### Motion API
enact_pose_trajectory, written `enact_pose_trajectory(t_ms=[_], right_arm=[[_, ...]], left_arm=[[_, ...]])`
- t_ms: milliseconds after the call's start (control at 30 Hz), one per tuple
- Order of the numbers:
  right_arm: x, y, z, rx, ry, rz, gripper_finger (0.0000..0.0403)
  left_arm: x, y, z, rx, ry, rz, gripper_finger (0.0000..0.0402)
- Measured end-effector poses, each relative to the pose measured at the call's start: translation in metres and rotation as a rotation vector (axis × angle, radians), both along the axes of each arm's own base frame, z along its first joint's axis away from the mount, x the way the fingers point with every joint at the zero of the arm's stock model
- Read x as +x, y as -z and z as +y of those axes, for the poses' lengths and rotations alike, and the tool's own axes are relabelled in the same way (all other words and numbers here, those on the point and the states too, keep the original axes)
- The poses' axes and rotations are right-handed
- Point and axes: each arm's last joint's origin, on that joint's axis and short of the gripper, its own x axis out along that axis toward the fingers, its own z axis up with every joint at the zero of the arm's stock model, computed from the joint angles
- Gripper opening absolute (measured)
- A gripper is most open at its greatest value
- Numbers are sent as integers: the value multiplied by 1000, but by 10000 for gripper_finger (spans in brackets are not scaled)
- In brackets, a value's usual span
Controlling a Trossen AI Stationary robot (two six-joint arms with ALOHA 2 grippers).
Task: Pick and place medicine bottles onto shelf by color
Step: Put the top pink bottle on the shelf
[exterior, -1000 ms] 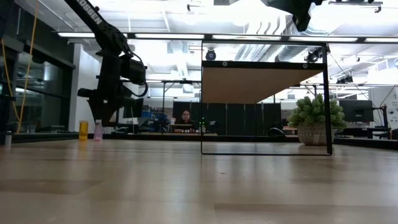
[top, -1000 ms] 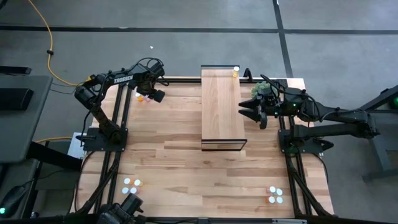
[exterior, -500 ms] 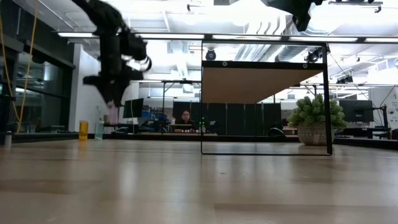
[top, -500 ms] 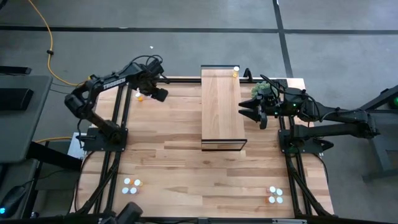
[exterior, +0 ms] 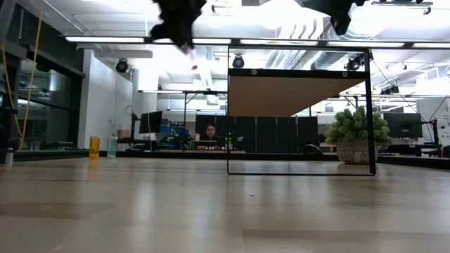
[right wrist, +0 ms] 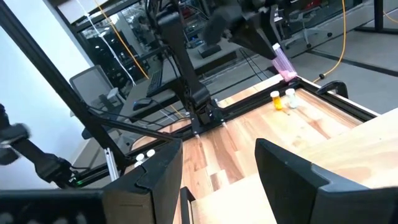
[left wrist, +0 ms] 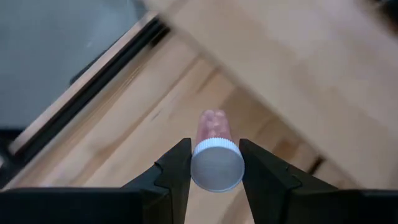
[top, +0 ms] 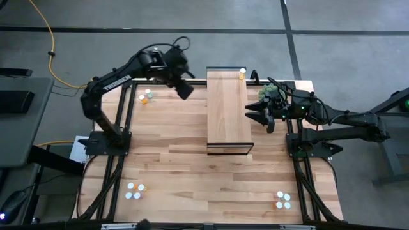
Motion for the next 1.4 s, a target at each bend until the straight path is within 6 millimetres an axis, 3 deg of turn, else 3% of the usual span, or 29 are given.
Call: enact_pose_trajectory(t_ms=[200,467,633,967,1100,1267,1400], right_arm=[[0,0,0,-1,0,0,193],[0,0,0,-1,0,0,193],[0,0,0,-1,7,0,193],[6,3,-3,111,67,7,193],[24,11,-6,165,84,30,193],[52,25,-19,219,270,23,192],[64,40,-29,236,340,77,164]], left_arm=[[50,-6,-13,60,134,-3,115],[95,28,-12,91,227,101,115],[105,41,-6,138,210,142,115],[106,41,-3,178,255,166,115],[109,46,-3,175,322,175,115],[113,47,-4,181,372,161,115],[114,50,-3,182,387,173,115]])
